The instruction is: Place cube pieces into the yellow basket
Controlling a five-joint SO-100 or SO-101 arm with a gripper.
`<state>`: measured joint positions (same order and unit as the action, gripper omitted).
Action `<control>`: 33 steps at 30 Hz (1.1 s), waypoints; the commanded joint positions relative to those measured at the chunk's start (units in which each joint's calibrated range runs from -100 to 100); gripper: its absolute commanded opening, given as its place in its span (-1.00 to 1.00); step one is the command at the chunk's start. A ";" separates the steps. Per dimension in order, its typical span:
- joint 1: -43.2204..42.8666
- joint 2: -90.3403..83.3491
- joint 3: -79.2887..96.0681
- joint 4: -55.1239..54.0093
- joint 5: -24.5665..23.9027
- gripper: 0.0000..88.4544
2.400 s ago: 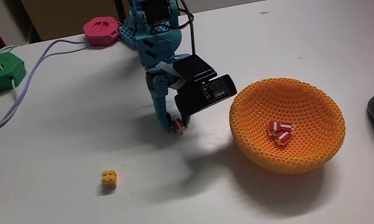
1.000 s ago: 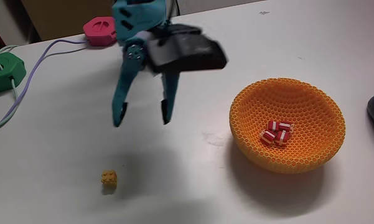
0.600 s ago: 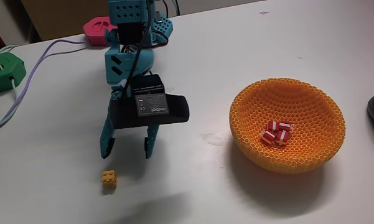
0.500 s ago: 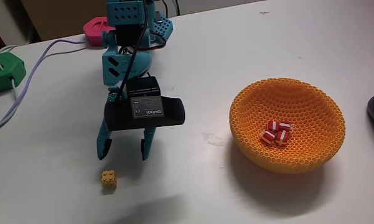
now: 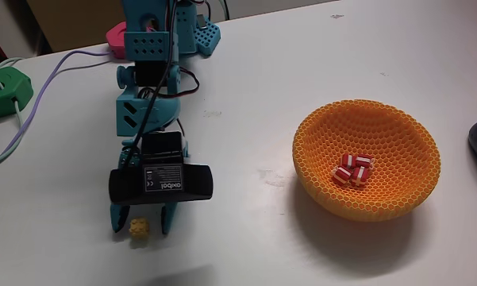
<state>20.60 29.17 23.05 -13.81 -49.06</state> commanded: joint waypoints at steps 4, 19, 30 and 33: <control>2.14 0.19 -3.65 1.39 -0.10 -0.59; -9.04 -18.94 -6.35 22.93 7.18 -1.00; -42.59 -12.41 -28.40 33.88 0.05 -1.00; -46.42 -9.85 -30.04 31.97 -1.51 -0.81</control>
<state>-22.44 19.43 -2.17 19.91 -49.30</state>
